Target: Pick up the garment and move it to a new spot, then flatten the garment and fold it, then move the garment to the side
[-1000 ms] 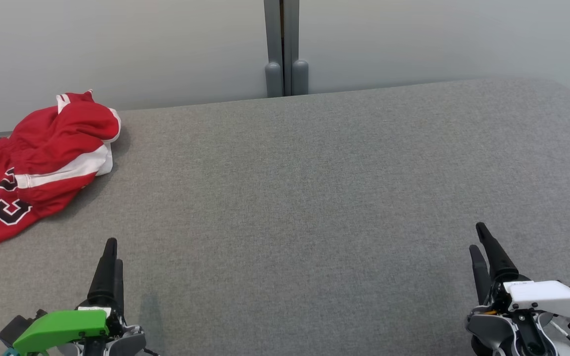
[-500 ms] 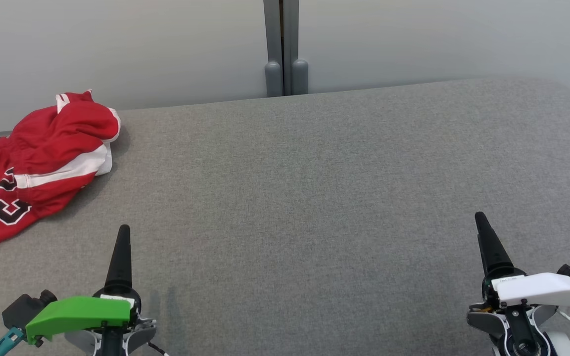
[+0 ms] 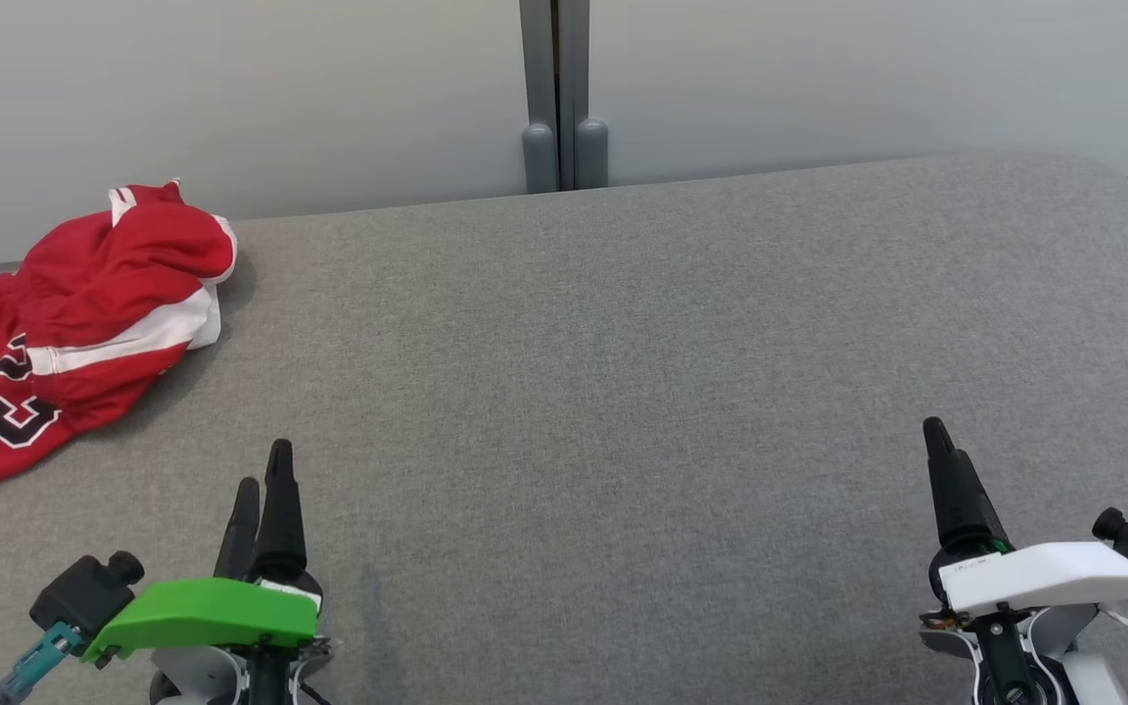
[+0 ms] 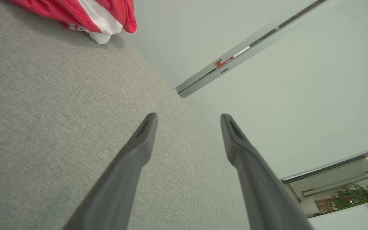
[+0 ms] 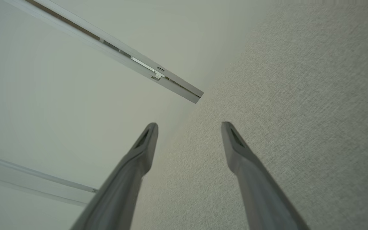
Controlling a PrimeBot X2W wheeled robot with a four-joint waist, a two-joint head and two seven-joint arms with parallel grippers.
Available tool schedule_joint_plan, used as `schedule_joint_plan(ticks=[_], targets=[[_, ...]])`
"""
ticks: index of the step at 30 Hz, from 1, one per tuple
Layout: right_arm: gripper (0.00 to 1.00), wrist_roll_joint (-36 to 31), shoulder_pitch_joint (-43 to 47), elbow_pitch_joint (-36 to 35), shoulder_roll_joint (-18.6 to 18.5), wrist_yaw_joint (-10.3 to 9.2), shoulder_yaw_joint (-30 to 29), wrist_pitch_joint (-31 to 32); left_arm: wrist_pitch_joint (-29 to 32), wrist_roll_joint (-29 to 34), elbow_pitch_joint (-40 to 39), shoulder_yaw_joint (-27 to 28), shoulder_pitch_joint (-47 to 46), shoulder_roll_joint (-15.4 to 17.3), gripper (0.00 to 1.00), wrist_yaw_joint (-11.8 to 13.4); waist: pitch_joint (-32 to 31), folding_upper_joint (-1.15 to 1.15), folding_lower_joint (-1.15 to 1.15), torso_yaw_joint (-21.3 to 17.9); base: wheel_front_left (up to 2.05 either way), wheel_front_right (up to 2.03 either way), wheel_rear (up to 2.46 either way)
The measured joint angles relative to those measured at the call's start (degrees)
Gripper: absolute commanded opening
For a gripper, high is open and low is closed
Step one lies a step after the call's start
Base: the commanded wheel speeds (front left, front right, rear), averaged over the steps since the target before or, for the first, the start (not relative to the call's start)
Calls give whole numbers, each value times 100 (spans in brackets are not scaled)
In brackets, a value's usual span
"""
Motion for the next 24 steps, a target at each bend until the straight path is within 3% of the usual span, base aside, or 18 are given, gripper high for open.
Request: schedule_joint_plan(ticks=[24], targets=[[100, -2414, 22, -121, -14, 0, 319, -402, -405, 2457, -103, -229, 225, 10, 100, 345, -13, 0, 0, -19, 0, 0, 0]])
